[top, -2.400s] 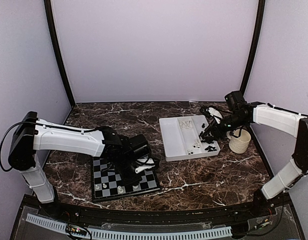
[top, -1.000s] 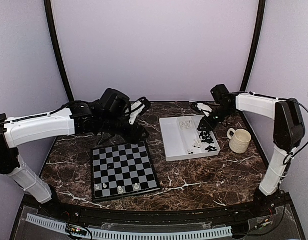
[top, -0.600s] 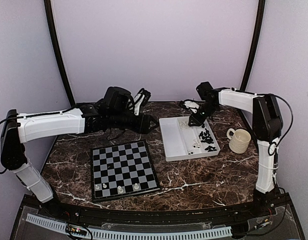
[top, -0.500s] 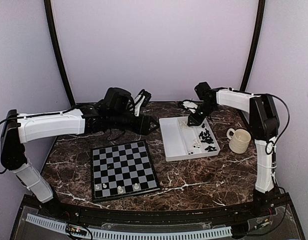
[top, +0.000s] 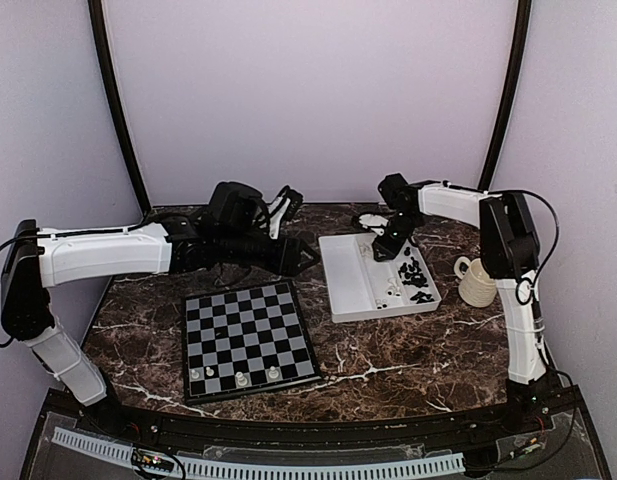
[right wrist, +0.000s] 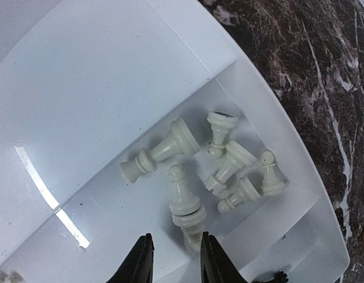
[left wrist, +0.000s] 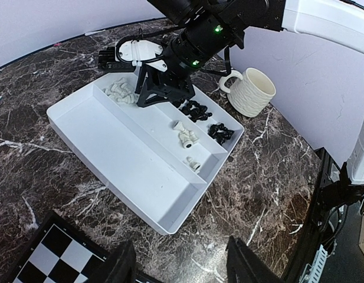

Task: Set up the chess pieces on the board
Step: Pick up the chess pile from the storage box.

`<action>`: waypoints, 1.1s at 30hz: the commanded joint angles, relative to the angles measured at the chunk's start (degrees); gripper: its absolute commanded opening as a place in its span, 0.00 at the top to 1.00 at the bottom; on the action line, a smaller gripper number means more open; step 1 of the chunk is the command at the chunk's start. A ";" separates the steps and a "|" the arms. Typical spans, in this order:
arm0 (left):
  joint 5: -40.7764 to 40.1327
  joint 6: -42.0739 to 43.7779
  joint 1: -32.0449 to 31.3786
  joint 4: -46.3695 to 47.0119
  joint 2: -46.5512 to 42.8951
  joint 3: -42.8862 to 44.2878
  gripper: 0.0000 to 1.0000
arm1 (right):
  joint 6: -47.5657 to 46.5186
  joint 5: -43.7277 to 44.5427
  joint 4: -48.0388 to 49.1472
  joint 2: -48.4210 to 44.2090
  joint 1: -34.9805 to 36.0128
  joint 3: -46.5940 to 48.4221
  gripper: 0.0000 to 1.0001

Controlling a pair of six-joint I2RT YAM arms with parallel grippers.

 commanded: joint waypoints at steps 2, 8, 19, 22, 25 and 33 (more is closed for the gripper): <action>0.94 -0.54 0.24 1.86 -2.73 -1.35 0.45 | -0.26 4.00 -1.91 2.17 0.90 2.53 0.70; 0.73 -0.59 0.29 2.18 -3.42 -2.47 0.45 | 0.12 3.48 -4.75 3.34 0.94 3.64 0.73; 1.45 -1.37 0.25 2.65 -3.44 -3.29 0.45 | 6.00 4.39 -2.58 3.85 0.93 3.08 0.73; 1.46 -1.31 0.24 2.64 -3.57 -3.46 0.45 | 6.97 4.04 -3.75 4.23 0.95 3.73 0.87; 1.41 -1.15 0.24 2.65 -3.64 -3.40 0.45 | 7.71 4.18 -4.55 3.19 0.90 3.48 0.91; 2.04 -1.78 0.33 5.48 -2.61 -2.38 0.45 | 9.52 3.29 -2.51 -9.08 0.94 -4.68 0.97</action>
